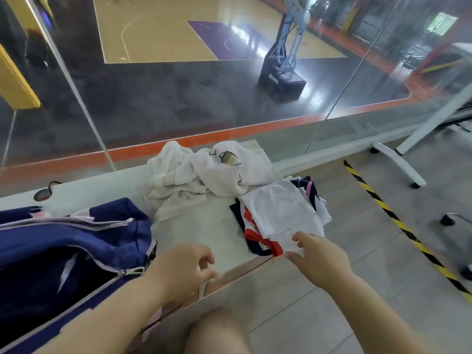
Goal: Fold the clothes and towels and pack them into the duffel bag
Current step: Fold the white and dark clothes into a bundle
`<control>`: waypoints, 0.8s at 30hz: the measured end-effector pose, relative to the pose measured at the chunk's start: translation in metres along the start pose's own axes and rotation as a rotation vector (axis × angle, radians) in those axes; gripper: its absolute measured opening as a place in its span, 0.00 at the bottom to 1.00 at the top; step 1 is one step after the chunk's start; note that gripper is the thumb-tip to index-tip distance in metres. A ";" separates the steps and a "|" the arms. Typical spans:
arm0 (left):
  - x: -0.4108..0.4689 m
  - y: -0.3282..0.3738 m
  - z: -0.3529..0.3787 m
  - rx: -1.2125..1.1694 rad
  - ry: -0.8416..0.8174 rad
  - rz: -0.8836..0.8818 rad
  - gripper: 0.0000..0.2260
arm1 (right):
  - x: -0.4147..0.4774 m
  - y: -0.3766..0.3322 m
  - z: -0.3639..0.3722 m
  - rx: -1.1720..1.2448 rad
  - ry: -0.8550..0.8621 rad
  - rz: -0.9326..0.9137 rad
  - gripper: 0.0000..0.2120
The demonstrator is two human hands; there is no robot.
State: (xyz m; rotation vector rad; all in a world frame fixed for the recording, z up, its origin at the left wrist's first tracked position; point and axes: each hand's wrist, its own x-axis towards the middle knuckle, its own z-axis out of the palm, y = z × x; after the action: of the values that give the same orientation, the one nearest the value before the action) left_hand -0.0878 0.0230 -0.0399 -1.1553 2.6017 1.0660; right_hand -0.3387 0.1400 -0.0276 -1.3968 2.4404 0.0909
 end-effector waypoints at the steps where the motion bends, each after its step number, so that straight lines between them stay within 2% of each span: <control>1: 0.013 0.005 0.008 0.006 -0.027 0.004 0.13 | 0.007 0.012 0.001 0.010 0.035 0.040 0.20; 7: 0.090 0.030 0.039 0.044 -0.081 0.011 0.16 | 0.074 0.063 0.006 0.112 0.195 0.209 0.33; 11: 0.140 0.033 0.053 0.145 0.068 0.118 0.21 | 0.127 0.076 0.008 0.164 0.173 0.239 0.44; 13: 0.159 0.033 0.054 0.252 0.072 0.159 0.25 | 0.150 0.081 0.014 0.178 0.111 0.250 0.46; 18: 0.192 0.032 0.057 0.516 -0.106 0.251 0.31 | 0.183 0.090 0.040 0.245 -0.072 0.171 0.44; 21: 0.194 0.021 0.058 0.557 -0.223 0.243 0.33 | 0.185 0.092 0.044 0.202 -0.078 0.125 0.41; 24: 0.177 0.017 0.061 0.608 -0.243 0.239 0.35 | 0.176 0.090 0.047 0.153 -0.016 0.041 0.36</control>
State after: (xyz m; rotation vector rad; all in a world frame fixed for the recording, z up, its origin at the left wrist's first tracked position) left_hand -0.2355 -0.0388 -0.1387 -0.5525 2.6148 0.3478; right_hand -0.4849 0.0512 -0.1361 -1.2754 2.4072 -0.0735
